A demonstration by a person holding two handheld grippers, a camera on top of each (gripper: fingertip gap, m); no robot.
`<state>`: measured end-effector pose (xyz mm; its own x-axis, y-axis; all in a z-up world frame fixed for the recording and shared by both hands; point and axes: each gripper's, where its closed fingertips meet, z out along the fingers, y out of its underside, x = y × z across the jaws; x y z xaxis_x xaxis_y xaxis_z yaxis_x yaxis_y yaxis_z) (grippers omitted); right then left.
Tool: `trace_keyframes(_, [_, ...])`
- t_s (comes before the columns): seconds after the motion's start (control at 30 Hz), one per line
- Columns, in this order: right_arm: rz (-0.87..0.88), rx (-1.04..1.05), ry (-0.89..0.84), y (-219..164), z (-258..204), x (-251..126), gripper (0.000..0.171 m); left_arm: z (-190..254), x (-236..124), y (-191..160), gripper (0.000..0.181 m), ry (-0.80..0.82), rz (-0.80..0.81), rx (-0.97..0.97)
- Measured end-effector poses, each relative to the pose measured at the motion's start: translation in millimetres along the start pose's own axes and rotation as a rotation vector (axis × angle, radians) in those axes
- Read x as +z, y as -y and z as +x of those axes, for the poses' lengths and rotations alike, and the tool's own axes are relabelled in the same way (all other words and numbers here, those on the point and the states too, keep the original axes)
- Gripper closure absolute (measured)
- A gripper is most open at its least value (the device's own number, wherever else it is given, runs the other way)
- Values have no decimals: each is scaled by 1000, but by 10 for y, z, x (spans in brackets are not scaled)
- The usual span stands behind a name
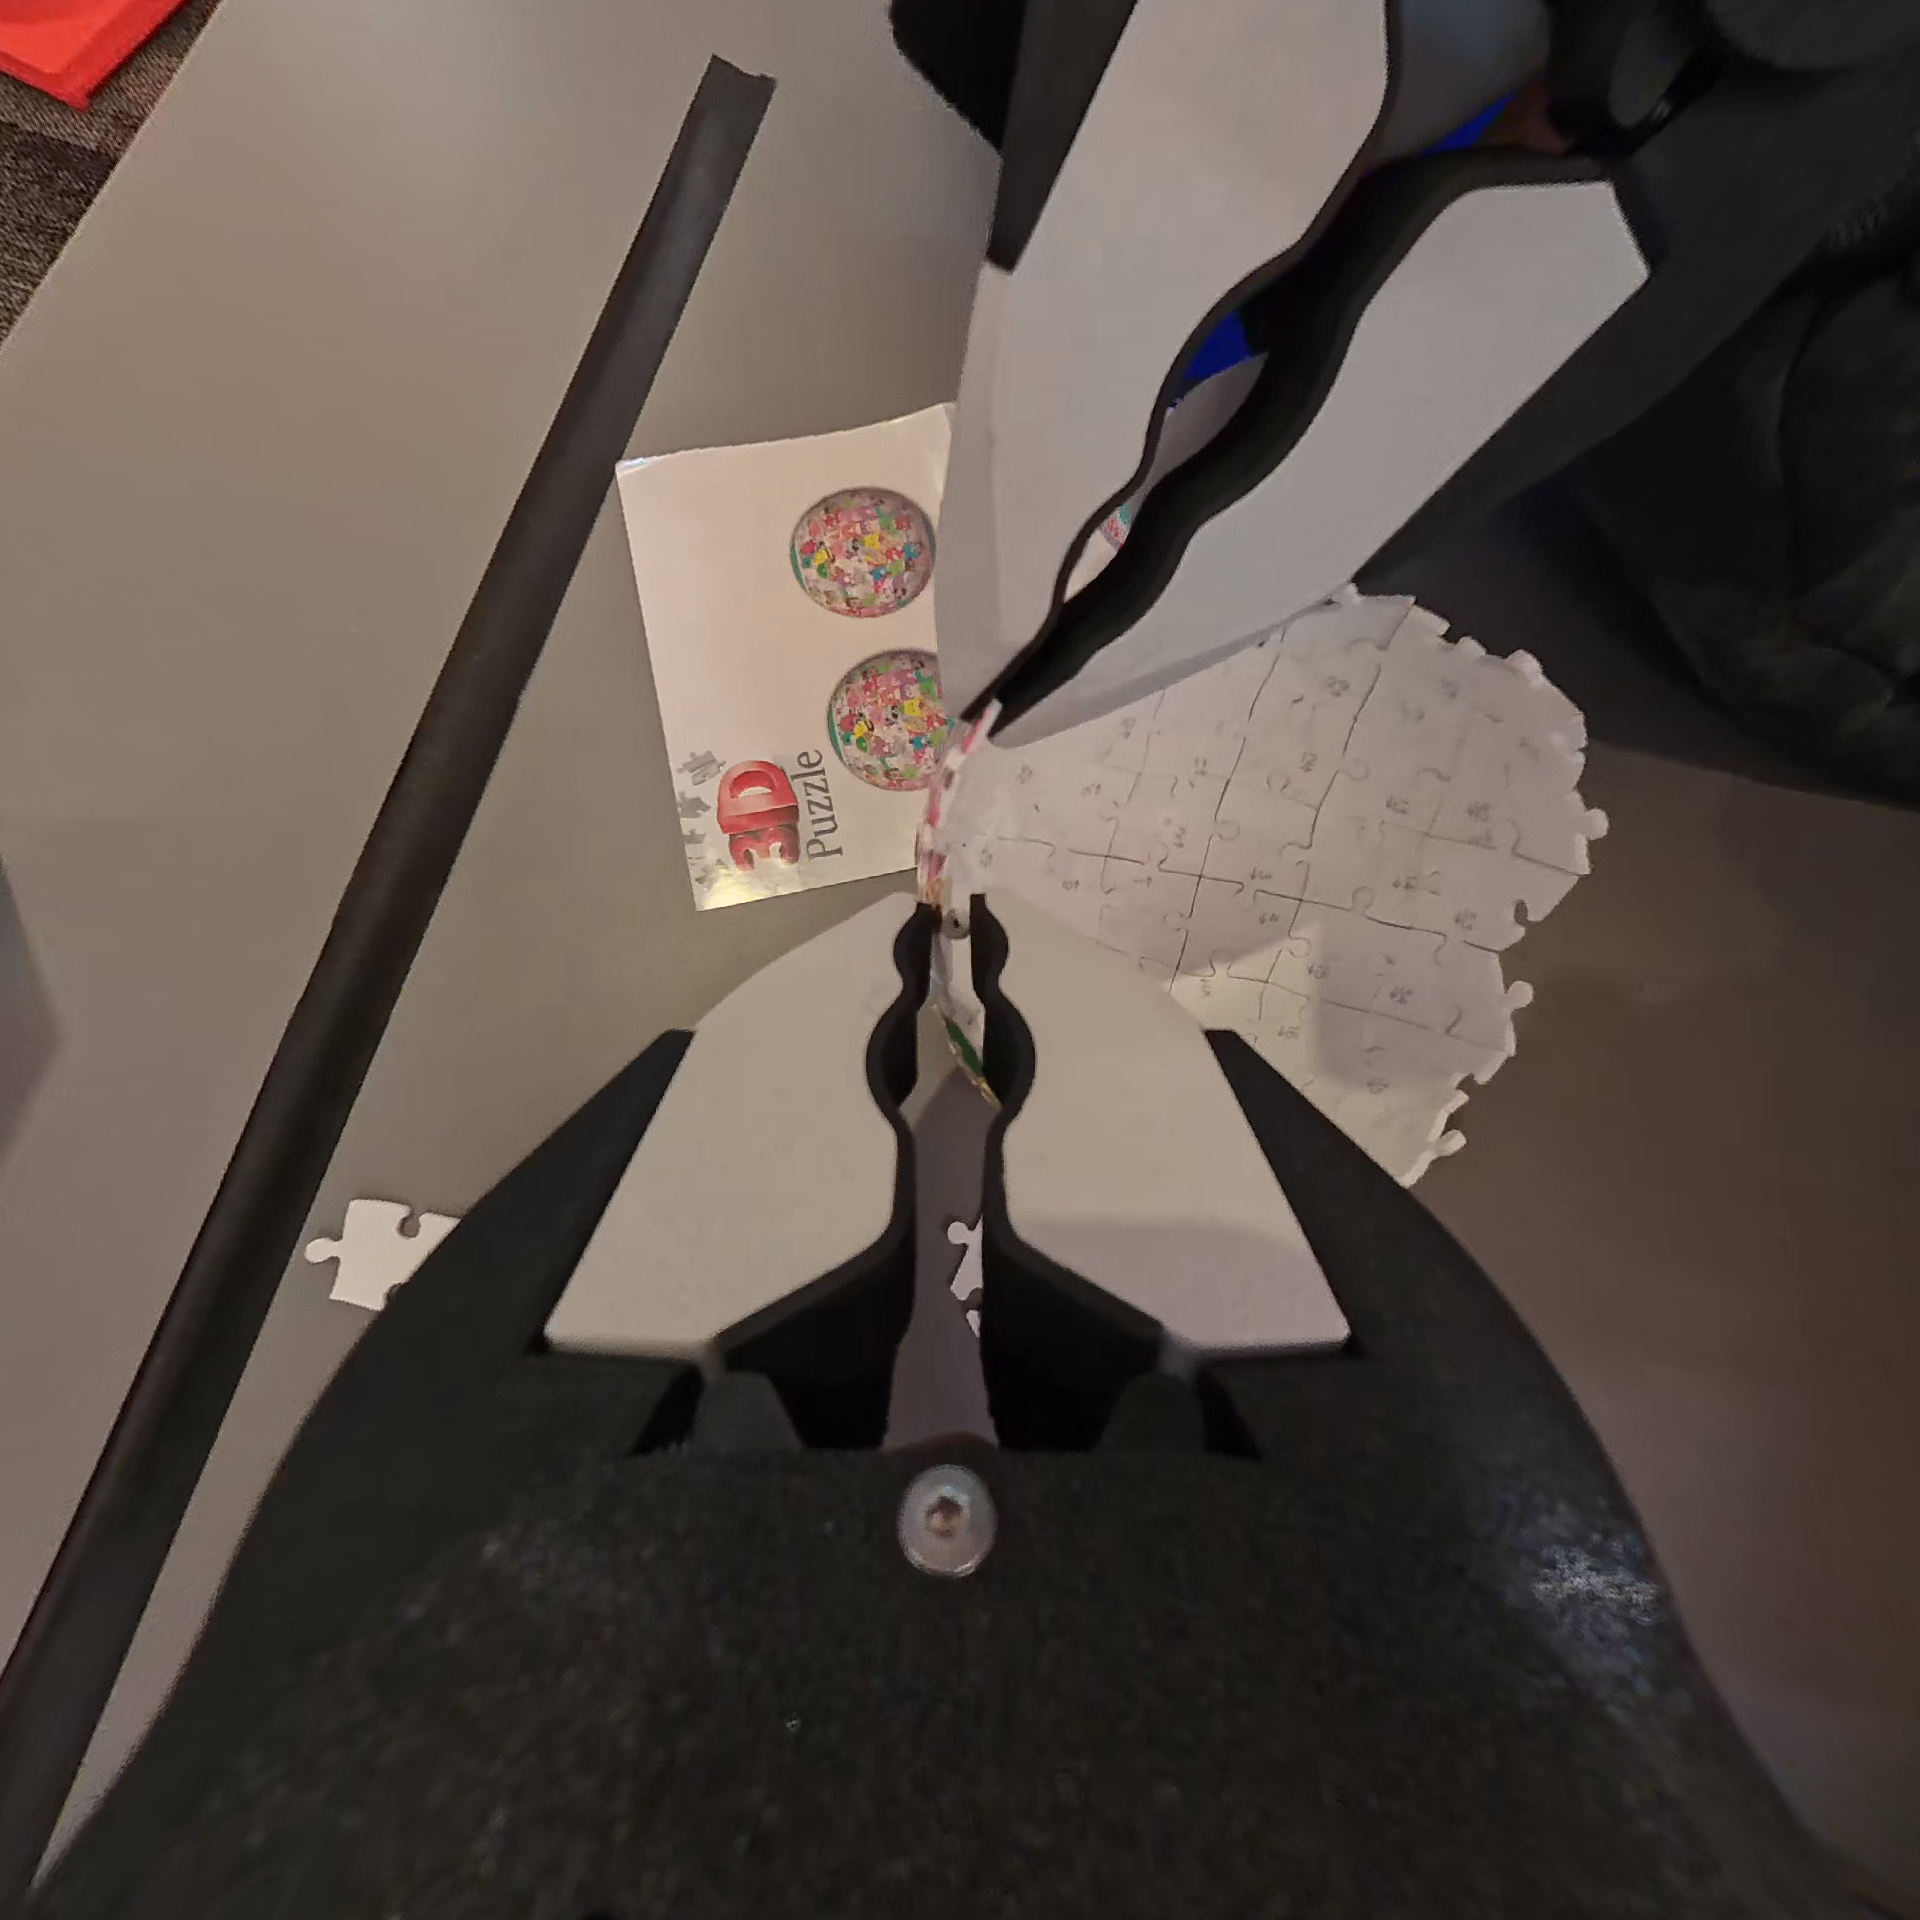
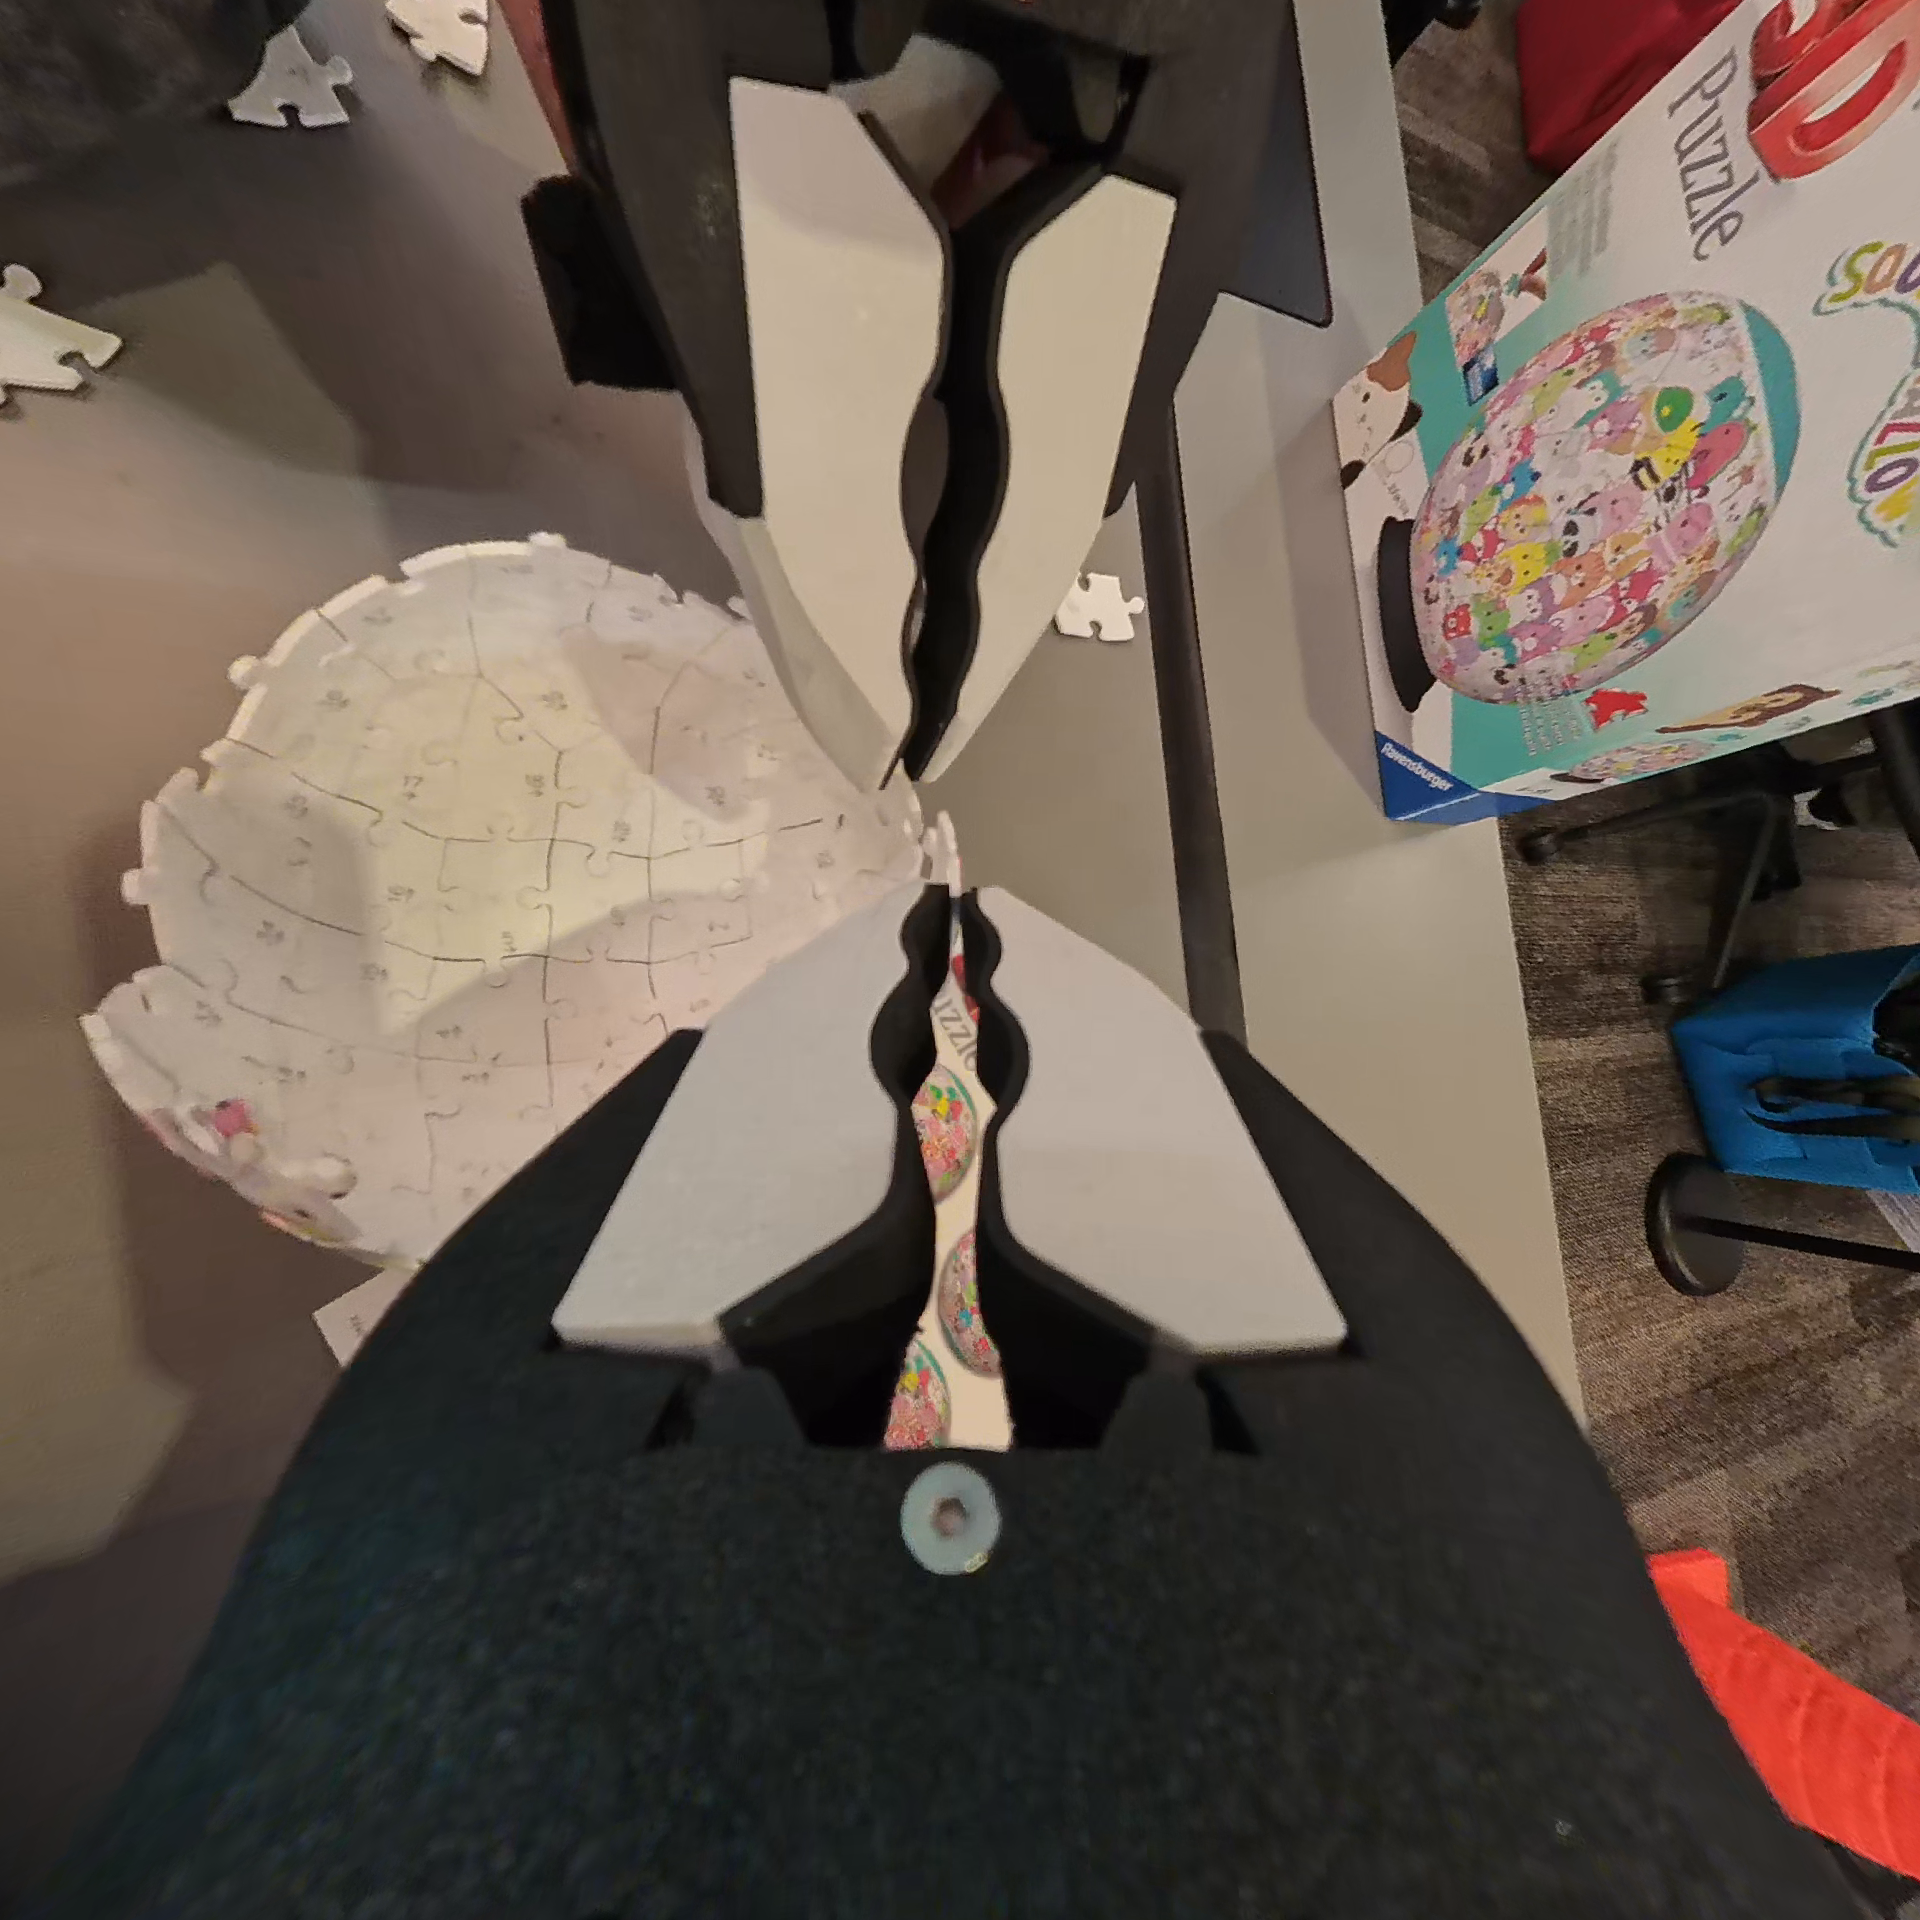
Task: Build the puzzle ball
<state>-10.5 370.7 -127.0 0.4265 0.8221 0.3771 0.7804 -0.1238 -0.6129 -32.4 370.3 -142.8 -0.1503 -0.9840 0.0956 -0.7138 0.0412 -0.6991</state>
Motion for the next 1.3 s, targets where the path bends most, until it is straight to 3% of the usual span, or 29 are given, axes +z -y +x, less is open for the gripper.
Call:
trace_keyframes(0.97, [21, -36, 26, 20, -59, 84, 169, 4, 24, -14, 173, -12, -1, -10])
trace_keyframes(1.3, [35, -67, 15, 0, -39, 113, 169, -14, 66, -4, 167, 116, -68, 59])
